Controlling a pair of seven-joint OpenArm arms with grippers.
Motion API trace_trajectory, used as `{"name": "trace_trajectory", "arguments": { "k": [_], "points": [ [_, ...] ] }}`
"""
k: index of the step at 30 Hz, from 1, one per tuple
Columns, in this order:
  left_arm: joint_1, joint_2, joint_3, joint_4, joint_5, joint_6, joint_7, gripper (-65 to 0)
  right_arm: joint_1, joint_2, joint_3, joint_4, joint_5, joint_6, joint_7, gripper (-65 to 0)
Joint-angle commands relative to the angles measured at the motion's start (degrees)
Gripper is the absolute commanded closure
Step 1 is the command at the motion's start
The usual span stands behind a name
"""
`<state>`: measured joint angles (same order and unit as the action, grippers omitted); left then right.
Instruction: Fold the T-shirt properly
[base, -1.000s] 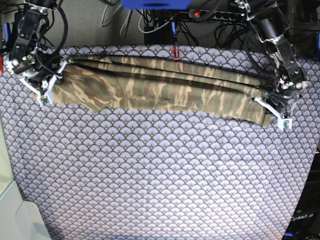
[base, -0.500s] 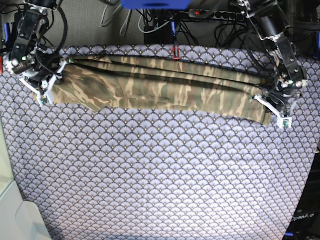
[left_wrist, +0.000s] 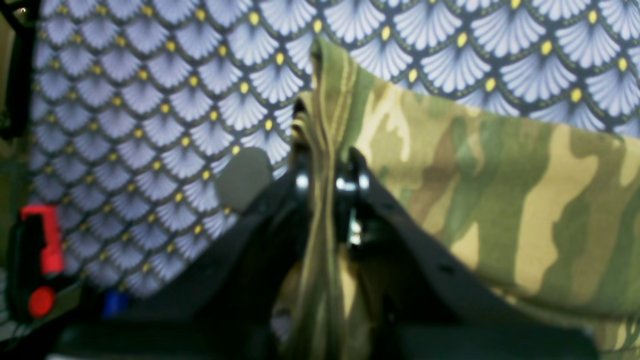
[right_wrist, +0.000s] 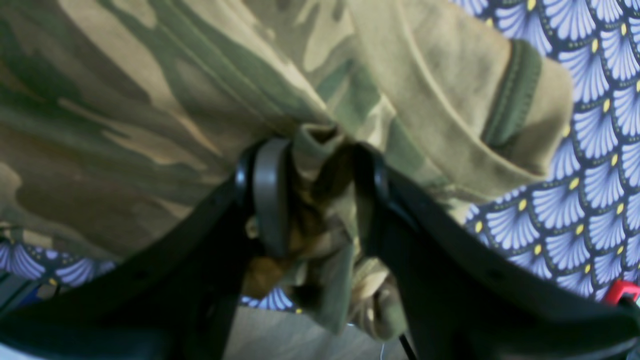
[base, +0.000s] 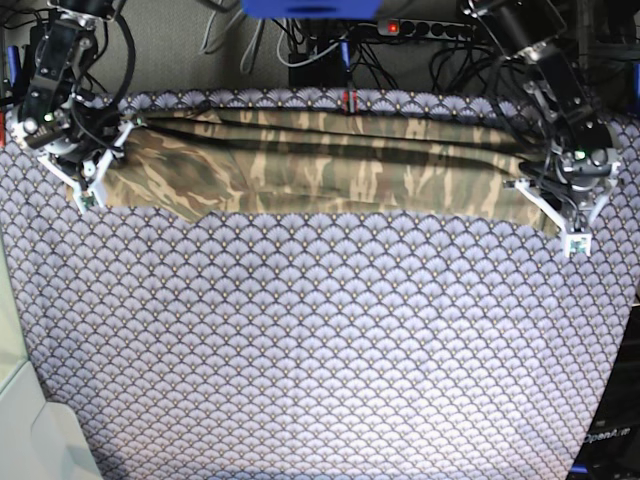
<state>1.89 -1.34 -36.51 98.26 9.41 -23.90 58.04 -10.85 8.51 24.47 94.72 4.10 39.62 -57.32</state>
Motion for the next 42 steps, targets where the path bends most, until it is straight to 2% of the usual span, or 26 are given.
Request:
{"name": "trace_trajectory", "arguments": {
  "k": [1,4,8,18,27,38,42],
  "points": [
    [-0.8,0.2,0.1,2.4,0.5,0.4,-0.2,-0.7,-0.3,-0.4,-0.5,-0.5,-0.3,0.4,-1.4,-22.5],
    [-0.8,1.9,1.3,6.5,0.5,0.4,2.0,-0.7,-0.3,-0.4,-0.5,-0.5,-0.3,0.4,-1.4,-22.5],
    [0.3,4.1,6.8,10.2,0.8,0.6,4.8,-0.7,-0.3,-0.4,-0.6,-0.5,-0.3,0.4,-1.4,-22.5],
    [0.6,10.3,15.4,11.3,1.0,0.8,5.3,-0.6,-0.3,-0.4,-1.7,-0.5,-0.3,0.4,-1.4,-22.5],
    [2.5,10.3,25.7,11.2,0.9,0.8,5.3,-0.6,-0.2,-0.4,-1.7,-0.5,-0.4,0.4,-1.4,-22.5],
    [3.6,10.3,32.6,11.2,0.9,0.9,5.2,-0.6,-0.2,-0.4,-1.7,-0.5,-0.4,0.4,-1.4,-22.5],
    [3.6,10.3,37.1,11.2,0.9,0.9,5.2,-0.6,-0.1,-0.4,-1.7,-0.5,-0.4,0.4,-1.4,-22.5]
  ]
}}
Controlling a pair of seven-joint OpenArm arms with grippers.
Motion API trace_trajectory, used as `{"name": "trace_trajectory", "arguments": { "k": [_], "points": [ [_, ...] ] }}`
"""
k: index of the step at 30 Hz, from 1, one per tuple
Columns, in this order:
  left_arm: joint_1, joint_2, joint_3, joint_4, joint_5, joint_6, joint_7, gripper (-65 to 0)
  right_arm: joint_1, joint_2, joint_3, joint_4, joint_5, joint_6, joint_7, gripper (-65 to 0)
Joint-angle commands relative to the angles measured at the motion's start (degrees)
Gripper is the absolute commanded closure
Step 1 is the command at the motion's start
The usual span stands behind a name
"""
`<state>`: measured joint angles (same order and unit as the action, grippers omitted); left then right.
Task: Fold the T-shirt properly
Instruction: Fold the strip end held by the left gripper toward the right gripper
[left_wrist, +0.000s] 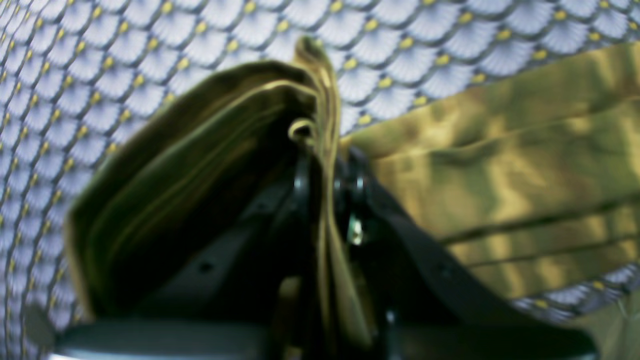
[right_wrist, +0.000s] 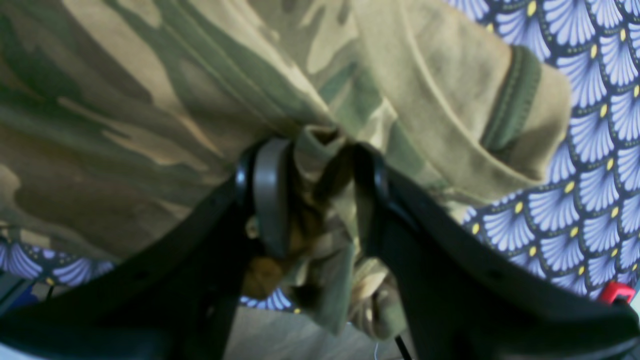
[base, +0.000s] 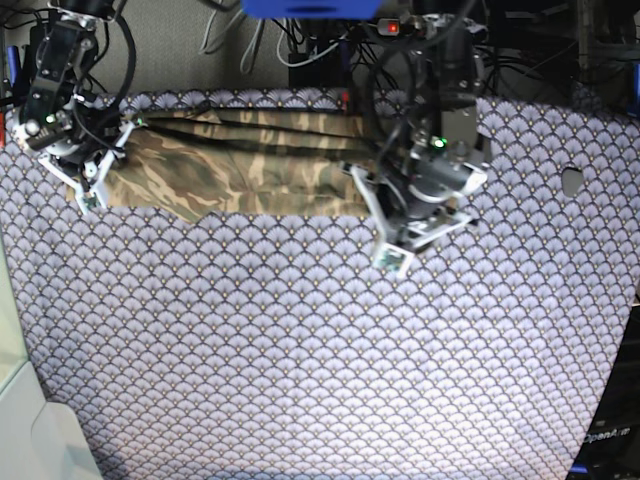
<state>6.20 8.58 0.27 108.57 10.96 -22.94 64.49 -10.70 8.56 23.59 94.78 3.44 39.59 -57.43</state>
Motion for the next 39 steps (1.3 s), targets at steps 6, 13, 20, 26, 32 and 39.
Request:
{"name": "trace_trajectory", "arguments": {
  "k": [6,13,20,26,32,39],
  "points": [
    [-0.7,0.4,6.4,0.9,-0.6,-0.1,-1.4,-0.6,-0.2,-0.4,-0.8,-0.6,0.3,0.4,-1.3,-22.5],
    [-0.8,0.4,11.3,-2.0,-1.2,8.0,-2.1,-0.6,-0.2,-0.4,-0.8,-0.6,0.3,0.4,-1.3,-22.5],
    [-0.9,0.4,16.2,-7.3,-1.2,8.9,-6.3,-0.6,-0.3,-0.4,-0.8,-0.6,0.3,0.4,-1.3,-22.5],
    [-1.3,0.4,16.3,-10.9,-1.2,8.9,-9.7,-0.6,-0.3,-0.4,-0.8,-0.6,0.3,0.4,-1.3,-22.5],
    [-1.7,0.4,18.4,-14.2,-1.5,8.9,-13.5,-0.6,-0.4,-0.4,-0.8,-0.7,0.3,0.4,-1.3,-22.5],
    [-3.0,0.4,22.7,-14.6,-6.1,8.9,-13.5,-0.6,-0.4,-0.4,-0.8,-0.7,0.3,0.4,-1.3,-22.5]
  ]
}}
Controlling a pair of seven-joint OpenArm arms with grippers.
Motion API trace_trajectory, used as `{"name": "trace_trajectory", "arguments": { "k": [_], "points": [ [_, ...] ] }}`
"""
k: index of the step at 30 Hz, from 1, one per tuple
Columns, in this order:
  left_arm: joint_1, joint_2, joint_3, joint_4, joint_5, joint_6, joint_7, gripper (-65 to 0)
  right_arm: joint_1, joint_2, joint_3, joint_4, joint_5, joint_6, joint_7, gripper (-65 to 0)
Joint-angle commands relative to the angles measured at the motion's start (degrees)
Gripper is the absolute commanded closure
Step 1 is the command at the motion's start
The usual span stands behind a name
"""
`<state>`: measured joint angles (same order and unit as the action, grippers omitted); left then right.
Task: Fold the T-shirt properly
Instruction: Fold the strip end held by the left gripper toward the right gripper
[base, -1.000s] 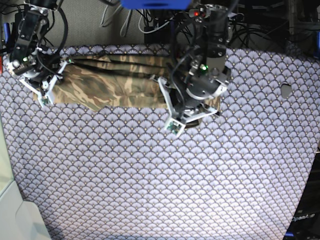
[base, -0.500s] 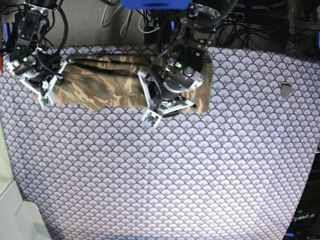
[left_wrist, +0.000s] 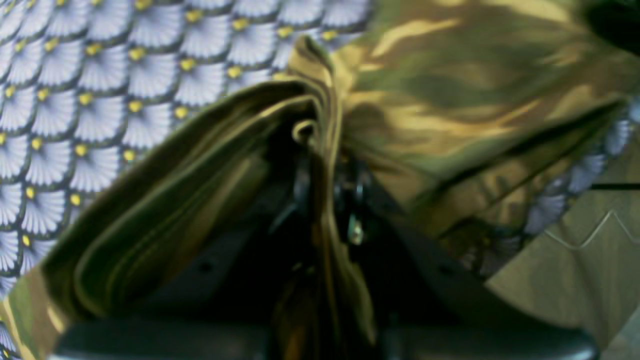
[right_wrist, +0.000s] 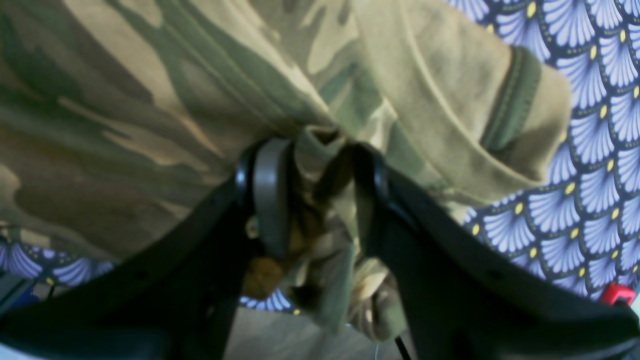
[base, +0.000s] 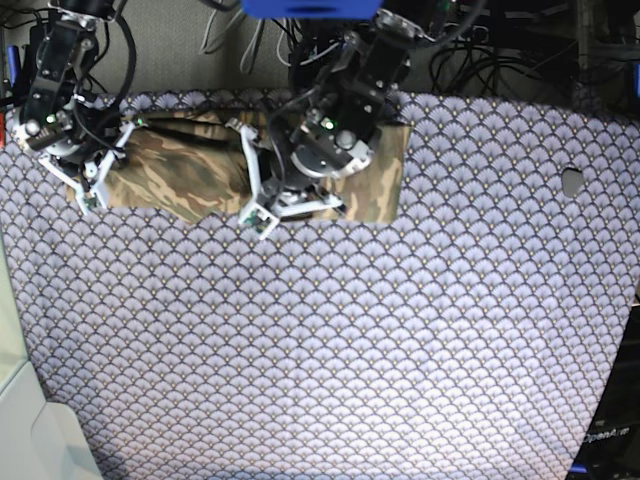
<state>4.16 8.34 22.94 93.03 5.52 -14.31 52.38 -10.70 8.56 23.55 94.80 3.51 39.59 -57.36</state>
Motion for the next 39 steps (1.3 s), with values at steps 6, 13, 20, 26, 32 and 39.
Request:
{"name": "trace_trajectory", "arguments": {
  "k": [6,13,20,26,32,39],
  "points": [
    [-1.0,0.7,-0.2,0.9,-1.0,0.3,-1.4,-0.9,-0.6,-0.4,-0.7,-0.7,0.2,0.4,-1.4,-22.5],
    [-0.9,0.7,0.1,1.5,-1.1,0.3,-1.5,-20.5,-0.4,-0.4,-0.8,-0.7,0.2,0.4,-1.4,-22.5],
    [-0.9,0.7,-0.2,1.6,-5.3,-0.2,-4.4,-28.7,-0.8,-0.4,-0.8,-0.7,0.2,0.4,-1.4,-22.5],
    [-1.0,0.7,0.0,1.8,-14.5,-0.2,-8.8,-28.6,-0.9,-0.4,-0.8,-0.7,0.2,0.4,-1.4,-22.5],
    [-1.0,0.7,-0.5,6.5,-20.1,-0.2,-9.7,-28.5,-0.9,-0.4,-0.8,-0.7,0.2,0.4,-1.4,-22.5],
    [-0.8,-3.8,-10.6,8.7,-33.5,0.0,-10.2,-28.4,-0.6,-0.5,-0.8,-0.8,0.2,0.4,-1.4,-22.5]
  ]
}}
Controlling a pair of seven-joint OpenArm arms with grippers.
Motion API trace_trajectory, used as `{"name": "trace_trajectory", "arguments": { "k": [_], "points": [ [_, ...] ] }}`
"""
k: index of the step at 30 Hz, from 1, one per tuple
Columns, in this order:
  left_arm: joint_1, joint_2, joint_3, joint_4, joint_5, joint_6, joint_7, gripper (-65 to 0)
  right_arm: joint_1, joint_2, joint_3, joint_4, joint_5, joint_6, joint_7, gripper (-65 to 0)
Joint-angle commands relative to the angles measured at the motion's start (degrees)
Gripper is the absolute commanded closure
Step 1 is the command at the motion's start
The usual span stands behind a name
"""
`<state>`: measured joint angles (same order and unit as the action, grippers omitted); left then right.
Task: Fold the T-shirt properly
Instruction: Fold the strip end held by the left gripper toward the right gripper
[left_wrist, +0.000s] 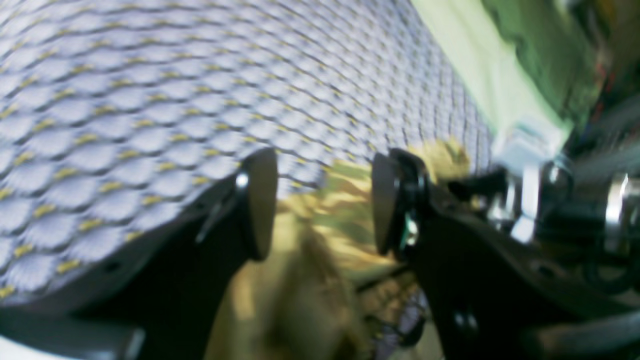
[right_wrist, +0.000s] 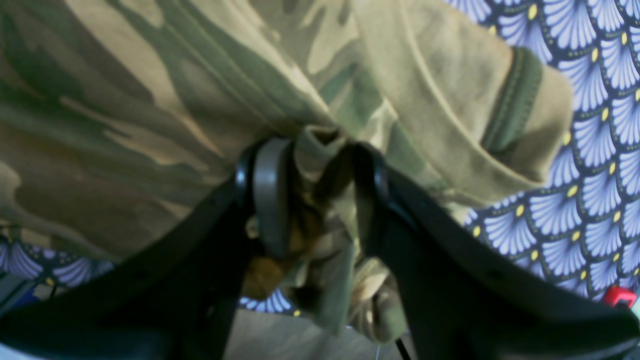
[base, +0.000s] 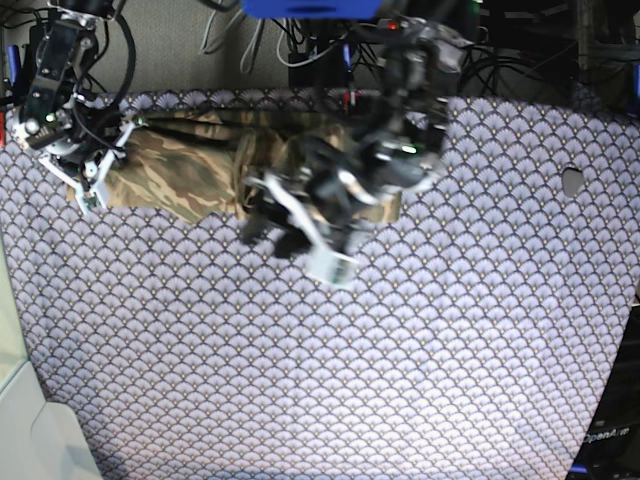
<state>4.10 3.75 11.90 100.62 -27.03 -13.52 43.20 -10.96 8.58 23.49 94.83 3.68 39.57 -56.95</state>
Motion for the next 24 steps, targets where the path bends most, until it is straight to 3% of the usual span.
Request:
{"name": "trace_trajectory", "arguments": {
  "k": [1,7,10,15,20,24],
  "points": [
    [-0.8,-0.1,-0.6,1.0,-2.5,-0.8,-1.0,-28.4,-0.3,-0.5,-0.8,-0.8,0.1,0.4,-1.8,-22.5],
    [-0.4,-5.9,-3.8,0.7,-4.8,-0.7,-0.6,-27.6,-0.2,-0.5,-0.8,-0.8,0.1,0.4,-1.8,-22.5],
    [0.7,-7.0,-3.8,0.6,-4.8,-0.6,-0.7,-19.2,-0.2,-0.5,-2.0,-0.8,0.1,0.4,-1.8,-22.5],
    [0.3,-6.1,-3.5,-6.3,-4.8,-0.6,-0.5,0.0,-0.2,-0.5,-3.9,-0.8,0.1,0.4,-1.8,-22.5],
    [0.0,-4.0,-3.2,-12.2,-4.1,-0.6,-1.0,-0.3,-0.3,-0.5,-4.5,-0.8,0.1,0.4,-1.8,-22.5],
    [-1.6,-4.2,2.3,-13.0,-4.1,-0.6,-1.0,-0.3,-0.2,-0.5,-4.6,-0.8,0.1,0.4,-1.8,-22.5]
  ]
}}
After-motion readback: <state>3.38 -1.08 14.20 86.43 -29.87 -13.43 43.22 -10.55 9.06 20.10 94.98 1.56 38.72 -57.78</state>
